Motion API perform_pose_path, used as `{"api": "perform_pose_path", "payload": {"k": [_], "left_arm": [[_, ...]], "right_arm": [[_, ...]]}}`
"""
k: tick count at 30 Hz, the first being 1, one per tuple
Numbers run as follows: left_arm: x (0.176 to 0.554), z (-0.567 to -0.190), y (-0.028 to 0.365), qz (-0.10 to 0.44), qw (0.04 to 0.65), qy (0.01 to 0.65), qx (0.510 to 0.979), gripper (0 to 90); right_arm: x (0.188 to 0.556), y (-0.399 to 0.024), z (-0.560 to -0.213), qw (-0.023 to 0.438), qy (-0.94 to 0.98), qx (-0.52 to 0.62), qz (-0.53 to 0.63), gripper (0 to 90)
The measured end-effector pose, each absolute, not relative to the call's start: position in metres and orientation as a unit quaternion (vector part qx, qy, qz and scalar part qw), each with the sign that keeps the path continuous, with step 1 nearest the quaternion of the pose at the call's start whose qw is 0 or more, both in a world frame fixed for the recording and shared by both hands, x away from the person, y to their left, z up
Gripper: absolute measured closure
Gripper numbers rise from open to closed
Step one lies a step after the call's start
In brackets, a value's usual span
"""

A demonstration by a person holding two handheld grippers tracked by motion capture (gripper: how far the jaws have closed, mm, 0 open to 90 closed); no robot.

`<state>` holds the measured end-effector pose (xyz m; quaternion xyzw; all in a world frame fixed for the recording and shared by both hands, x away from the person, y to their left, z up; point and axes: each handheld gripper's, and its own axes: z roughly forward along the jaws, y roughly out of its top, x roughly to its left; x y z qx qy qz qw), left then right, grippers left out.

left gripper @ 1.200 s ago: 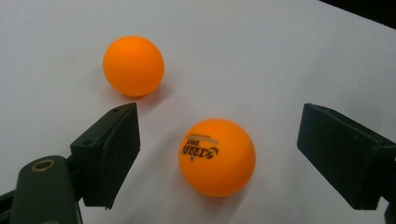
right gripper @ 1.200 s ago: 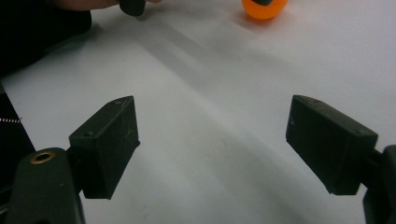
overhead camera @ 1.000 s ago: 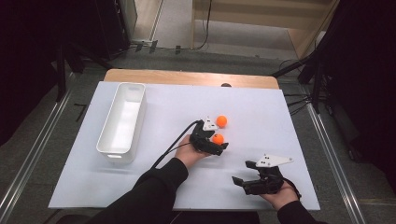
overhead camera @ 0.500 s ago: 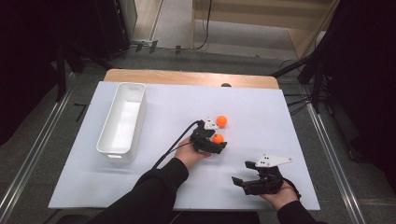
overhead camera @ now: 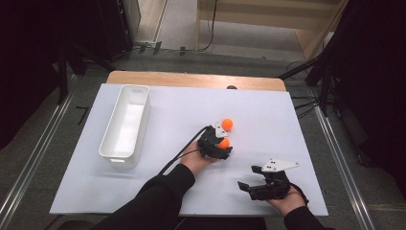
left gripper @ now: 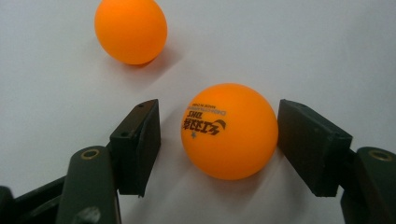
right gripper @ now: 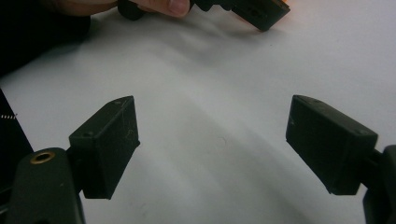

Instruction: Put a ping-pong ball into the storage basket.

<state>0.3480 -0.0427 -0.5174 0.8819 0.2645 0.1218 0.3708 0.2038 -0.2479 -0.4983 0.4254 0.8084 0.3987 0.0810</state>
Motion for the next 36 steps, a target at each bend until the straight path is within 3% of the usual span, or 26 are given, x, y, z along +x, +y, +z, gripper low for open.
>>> {"api": "perform_pose_path", "payload": {"k": [17, 36], "left_arm": [[0.347, -0.5167, -0.04, 0.12, 0.378, 0.268, 0.878, 50.0], [0.3512, -0.5121, -0.0336, 0.089, 0.399, 0.274, 0.87, 50.4]], "right_arm": [[0.2039, -0.247, -0.4994, 0.084, 0.813, 0.419, 0.395, 15.6], [0.2044, -0.2468, -0.5, 0.083, 0.813, 0.42, 0.394, 15.6]]}}
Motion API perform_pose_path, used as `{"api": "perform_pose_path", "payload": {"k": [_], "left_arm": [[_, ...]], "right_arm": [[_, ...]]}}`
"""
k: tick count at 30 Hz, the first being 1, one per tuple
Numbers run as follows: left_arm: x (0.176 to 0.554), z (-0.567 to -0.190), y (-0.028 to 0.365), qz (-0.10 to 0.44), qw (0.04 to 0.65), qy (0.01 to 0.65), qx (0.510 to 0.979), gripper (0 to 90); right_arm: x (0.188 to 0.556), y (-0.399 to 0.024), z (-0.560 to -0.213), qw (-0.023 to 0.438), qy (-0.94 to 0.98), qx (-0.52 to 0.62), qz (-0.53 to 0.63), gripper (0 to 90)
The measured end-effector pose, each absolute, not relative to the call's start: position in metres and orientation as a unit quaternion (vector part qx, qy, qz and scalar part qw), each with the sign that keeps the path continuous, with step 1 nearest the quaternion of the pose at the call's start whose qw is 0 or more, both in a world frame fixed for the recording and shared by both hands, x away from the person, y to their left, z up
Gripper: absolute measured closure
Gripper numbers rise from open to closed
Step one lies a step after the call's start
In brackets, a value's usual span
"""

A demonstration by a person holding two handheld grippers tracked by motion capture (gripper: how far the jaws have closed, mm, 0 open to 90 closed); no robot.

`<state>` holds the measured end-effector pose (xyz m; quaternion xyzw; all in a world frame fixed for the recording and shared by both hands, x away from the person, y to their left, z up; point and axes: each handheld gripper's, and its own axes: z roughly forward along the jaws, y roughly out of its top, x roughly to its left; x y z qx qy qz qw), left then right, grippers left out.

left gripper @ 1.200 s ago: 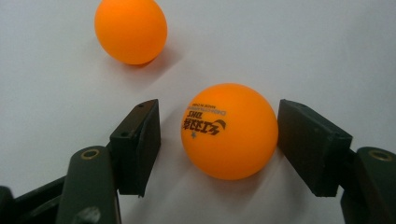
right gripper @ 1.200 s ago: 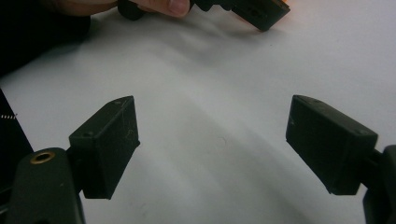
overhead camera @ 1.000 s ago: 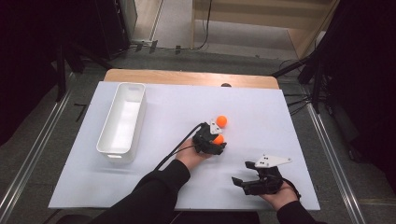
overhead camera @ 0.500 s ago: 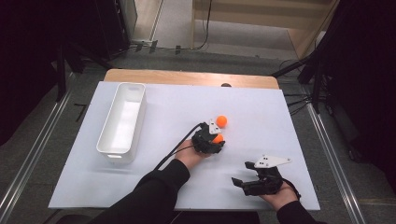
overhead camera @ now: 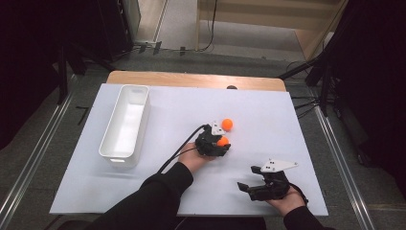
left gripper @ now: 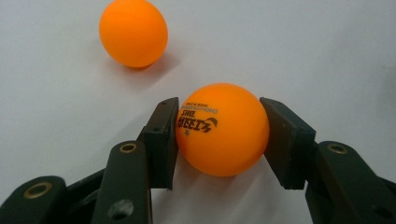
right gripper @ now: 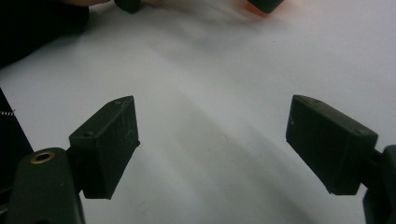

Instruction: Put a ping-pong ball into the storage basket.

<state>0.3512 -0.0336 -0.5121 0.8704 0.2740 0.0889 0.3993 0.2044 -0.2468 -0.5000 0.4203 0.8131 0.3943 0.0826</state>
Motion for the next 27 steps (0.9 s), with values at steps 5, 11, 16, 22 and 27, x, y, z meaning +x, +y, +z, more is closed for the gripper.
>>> {"api": "perform_pose_path", "payload": {"k": [5, 11, 16, 22, 27], "left_arm": [[0.351, -0.502, -0.028, 0.076, 0.414, 0.277, 0.864, 50.3], [0.346, -0.493, -0.023, 0.07, 0.419, 0.267, 0.865, 50.3], [0.341, -0.487, -0.021, 0.065, 0.421, 0.256, 0.868, 50.3], [0.336, -0.478, -0.017, 0.052, 0.427, 0.247, 0.868, 50.3], [0.334, -0.472, -0.011, 0.04, 0.434, 0.249, 0.865, 50.3]], "right_arm": [[0.205, -0.247, -0.5, 0.082, 0.812, 0.421, 0.396, 15.6], [0.205, -0.247, -0.5, 0.081, 0.812, 0.42, 0.396, 15.6], [0.204, -0.248, -0.5, 0.082, 0.811, 0.423, 0.395, 15.6], [0.205, -0.248, -0.501, 0.081, 0.811, 0.424, 0.394, 15.6], [0.204, -0.249, -0.5, 0.081, 0.811, 0.425, 0.394, 15.6]]}}
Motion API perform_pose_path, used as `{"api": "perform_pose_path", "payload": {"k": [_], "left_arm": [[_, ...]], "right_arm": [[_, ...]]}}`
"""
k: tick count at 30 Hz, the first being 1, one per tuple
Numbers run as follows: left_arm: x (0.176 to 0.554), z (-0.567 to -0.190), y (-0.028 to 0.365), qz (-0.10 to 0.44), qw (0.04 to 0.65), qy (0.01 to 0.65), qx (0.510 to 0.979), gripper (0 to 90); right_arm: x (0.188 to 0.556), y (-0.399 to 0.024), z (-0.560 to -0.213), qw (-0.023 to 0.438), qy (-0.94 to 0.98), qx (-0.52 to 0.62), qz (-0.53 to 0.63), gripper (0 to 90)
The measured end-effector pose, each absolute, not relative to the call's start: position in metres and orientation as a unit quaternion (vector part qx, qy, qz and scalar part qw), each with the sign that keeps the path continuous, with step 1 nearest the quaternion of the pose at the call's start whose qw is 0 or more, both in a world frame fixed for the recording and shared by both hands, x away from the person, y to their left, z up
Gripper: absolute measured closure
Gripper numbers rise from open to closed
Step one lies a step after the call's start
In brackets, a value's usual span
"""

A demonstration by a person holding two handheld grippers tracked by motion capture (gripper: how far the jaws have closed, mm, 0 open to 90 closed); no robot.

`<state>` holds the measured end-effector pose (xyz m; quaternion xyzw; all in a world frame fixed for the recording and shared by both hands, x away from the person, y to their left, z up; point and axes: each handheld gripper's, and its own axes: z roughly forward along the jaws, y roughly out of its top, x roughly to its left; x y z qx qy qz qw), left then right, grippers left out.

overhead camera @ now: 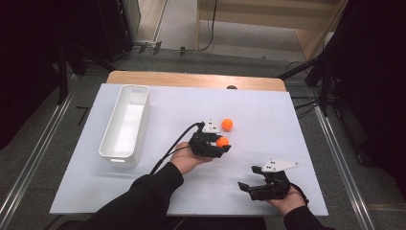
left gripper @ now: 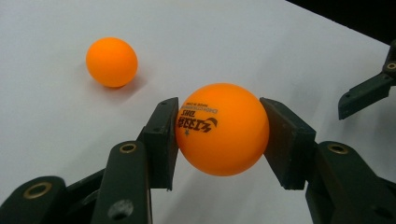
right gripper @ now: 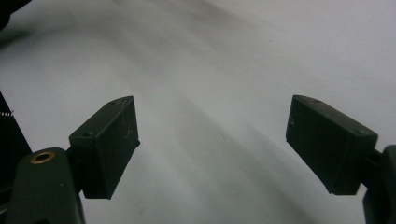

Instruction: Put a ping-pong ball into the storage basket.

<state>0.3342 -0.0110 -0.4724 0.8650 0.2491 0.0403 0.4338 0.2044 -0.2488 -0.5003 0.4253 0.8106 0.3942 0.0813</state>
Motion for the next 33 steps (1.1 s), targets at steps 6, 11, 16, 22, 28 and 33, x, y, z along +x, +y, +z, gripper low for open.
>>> {"api": "perform_pose_path", "payload": {"k": [6, 11, 16, 22, 28, 33], "left_arm": [[0.337, -0.469, -0.004, 0.035, 0.433, 0.26, 0.862, 50.3], [0.338, -0.467, -0.001, 0.031, 0.43, 0.26, 0.864, 50.3], [0.339, -0.461, 0.004, 0.029, 0.433, 0.263, 0.862, 50.3], [0.338, -0.45, 0.012, 0.022, 0.441, 0.268, 0.856, 50.3], [0.337, -0.444, 0.015, 0.022, 0.442, 0.266, 0.857, 50.2], [0.338, -0.441, 0.018, 0.021, 0.437, 0.266, 0.859, 50.3]], "right_arm": [[0.204, -0.248, -0.499, 0.081, 0.81, 0.423, 0.398, 15.6], [0.205, -0.248, -0.499, 0.08, 0.808, 0.424, 0.402, 15.6], [0.204, -0.25, -0.499, 0.082, 0.807, 0.425, 0.401, 15.6], [0.204, -0.249, -0.499, 0.082, 0.808, 0.424, 0.401, 15.6], [0.204, -0.249, -0.499, 0.081, 0.808, 0.423, 0.401, 15.6], [0.203, -0.249, -0.498, 0.082, 0.809, 0.422, 0.4, 15.6]]}}
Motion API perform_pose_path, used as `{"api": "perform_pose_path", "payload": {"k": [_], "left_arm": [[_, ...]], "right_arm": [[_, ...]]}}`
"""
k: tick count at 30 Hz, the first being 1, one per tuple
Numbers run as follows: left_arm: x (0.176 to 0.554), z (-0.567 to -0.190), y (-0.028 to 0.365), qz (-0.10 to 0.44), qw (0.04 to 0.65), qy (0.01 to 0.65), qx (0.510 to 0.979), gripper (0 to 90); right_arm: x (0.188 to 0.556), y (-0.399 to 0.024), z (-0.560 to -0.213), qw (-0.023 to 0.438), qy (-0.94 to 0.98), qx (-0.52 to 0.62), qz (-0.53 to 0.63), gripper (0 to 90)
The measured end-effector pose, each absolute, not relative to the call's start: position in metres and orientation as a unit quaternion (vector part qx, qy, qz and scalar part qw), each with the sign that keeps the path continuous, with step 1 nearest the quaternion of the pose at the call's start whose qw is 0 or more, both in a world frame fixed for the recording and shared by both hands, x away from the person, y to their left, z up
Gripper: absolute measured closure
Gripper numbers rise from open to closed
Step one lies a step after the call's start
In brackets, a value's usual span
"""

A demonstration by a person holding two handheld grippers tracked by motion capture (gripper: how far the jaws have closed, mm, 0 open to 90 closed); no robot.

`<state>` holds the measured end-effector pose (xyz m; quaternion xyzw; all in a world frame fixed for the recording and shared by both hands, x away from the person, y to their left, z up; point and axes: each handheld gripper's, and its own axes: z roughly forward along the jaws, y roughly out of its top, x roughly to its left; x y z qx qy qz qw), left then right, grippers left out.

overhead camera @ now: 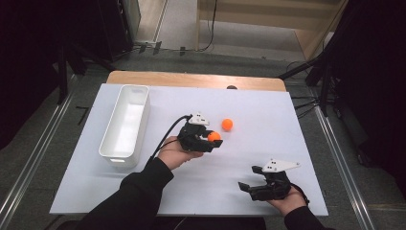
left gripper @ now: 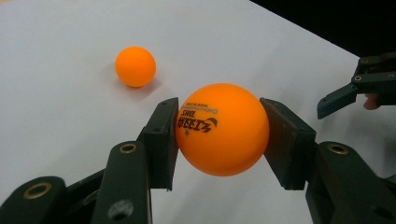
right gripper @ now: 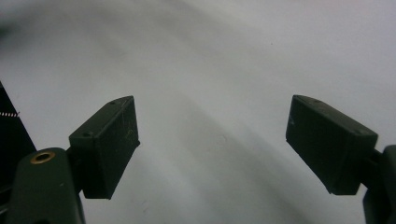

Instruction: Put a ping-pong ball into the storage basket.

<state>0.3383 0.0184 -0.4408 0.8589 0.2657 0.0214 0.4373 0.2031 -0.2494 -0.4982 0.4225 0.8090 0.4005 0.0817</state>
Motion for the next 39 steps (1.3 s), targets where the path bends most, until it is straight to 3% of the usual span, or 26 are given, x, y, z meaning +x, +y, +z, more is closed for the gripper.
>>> {"api": "perform_pose_path", "payload": {"k": [7, 39], "left_arm": [[0.34, -0.432, 0.025, -0.004, 0.443, 0.27, 0.855, 50.2], [0.344, -0.406, 0.057, 0.014, 0.435, 0.268, 0.86, 50.2]], "right_arm": [[0.202, -0.25, -0.498, 0.083, 0.809, 0.423, 0.399, 15.6], [0.202, -0.249, -0.498, 0.082, 0.81, 0.422, 0.398, 15.6]]}}
